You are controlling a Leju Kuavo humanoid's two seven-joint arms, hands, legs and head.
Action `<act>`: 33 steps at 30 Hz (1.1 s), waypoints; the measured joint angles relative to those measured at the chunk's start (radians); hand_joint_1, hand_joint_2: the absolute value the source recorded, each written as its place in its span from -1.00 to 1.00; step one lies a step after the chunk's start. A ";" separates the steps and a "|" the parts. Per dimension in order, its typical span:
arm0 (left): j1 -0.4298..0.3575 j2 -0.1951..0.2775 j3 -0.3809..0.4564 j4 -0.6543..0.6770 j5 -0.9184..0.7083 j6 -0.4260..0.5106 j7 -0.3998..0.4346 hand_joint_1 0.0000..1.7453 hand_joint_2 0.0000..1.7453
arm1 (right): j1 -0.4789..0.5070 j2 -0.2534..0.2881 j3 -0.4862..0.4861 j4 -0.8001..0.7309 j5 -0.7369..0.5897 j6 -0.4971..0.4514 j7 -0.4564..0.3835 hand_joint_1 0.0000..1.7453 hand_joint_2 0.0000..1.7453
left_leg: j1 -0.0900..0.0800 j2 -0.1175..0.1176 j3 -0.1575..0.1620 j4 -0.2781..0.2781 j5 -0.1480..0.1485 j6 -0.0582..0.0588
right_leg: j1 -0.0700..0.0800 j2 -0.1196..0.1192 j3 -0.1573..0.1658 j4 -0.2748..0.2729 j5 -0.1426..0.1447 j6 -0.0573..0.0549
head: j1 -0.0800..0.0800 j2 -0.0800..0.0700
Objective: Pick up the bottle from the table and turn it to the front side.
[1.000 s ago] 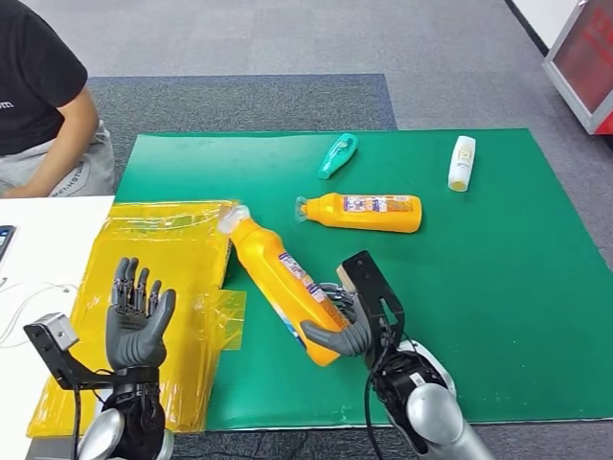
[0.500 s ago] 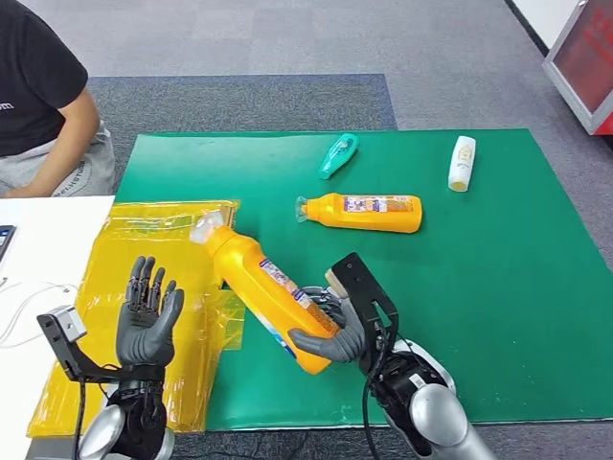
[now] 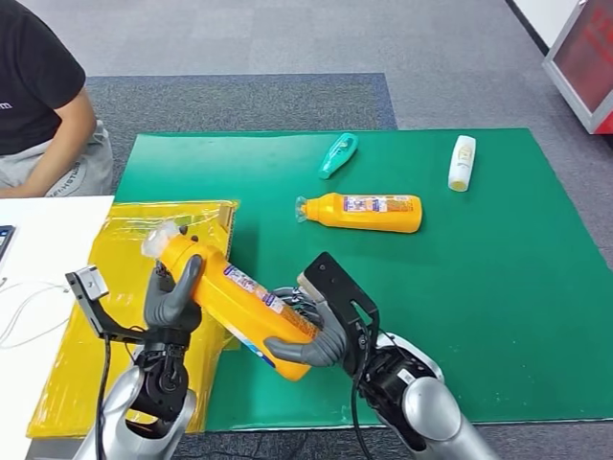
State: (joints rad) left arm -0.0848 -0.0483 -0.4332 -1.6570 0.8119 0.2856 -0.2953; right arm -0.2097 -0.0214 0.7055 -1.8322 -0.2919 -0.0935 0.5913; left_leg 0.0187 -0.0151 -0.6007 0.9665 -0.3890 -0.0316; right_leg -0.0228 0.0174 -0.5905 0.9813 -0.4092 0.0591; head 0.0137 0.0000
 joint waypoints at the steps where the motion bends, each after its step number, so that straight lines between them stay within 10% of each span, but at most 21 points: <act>1: -0.009 -0.004 -0.003 0.008 0.005 -0.002 0.003 -1.00 1.00 | -0.004 0.000 0.003 0.001 -0.003 0.001 0.000 1.00 1.00 | 0.000 0.000 0.000 0.000 0.000 0.000 | 0.000 0.000 0.000 0.000 0.000 0.000 | 0.000 0.000; 14: -0.086 -0.021 -0.061 0.089 0.076 -0.023 0.039 -0.96 1.00 | -0.064 0.000 0.032 0.038 -0.015 -0.006 0.000 1.00 1.00 | 0.000 0.000 -0.001 0.000 0.000 0.000 | 0.000 0.000 0.000 0.000 0.000 0.000 | 0.000 0.000; 18: -0.105 -0.022 -0.066 0.107 0.106 -0.021 0.052 0.79 1.00 | -0.075 0.000 0.034 0.038 -0.011 -0.009 0.000 0.99 1.00 | 0.000 0.000 -0.001 0.000 0.000 0.000 | 0.000 0.000 0.000 0.000 0.000 0.000 | 0.000 0.000; 24: -0.124 -0.025 -0.068 0.121 0.120 0.001 0.040 1.00 1.00 | -0.088 0.001 0.043 0.037 0.009 -0.009 0.000 -0.95 1.00 | 0.000 0.000 -0.001 0.000 0.000 0.000 | 0.000 0.000 0.000 0.000 0.000 0.000 | 0.000 0.000; 33: -0.122 -0.030 -0.070 0.140 0.105 0.037 0.025 1.00 1.00 | -0.105 0.014 0.076 0.029 0.012 -0.001 0.000 -1.00 1.00 | 0.000 0.000 -0.001 0.000 0.000 0.000 | 0.000 0.000 -0.001 0.000 0.000 0.000 | 0.000 0.000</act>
State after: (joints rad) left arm -0.2071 -0.0781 -0.5035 -1.5168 0.9164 0.3230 -0.2705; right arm -0.3148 -0.0071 0.7816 -1.8034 -0.2796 -0.0945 0.5913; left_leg 0.0187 -0.0150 -0.6015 0.9665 -0.3890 -0.0316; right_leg -0.0228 0.0175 -0.5913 0.9815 -0.4093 0.0592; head 0.0138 0.0000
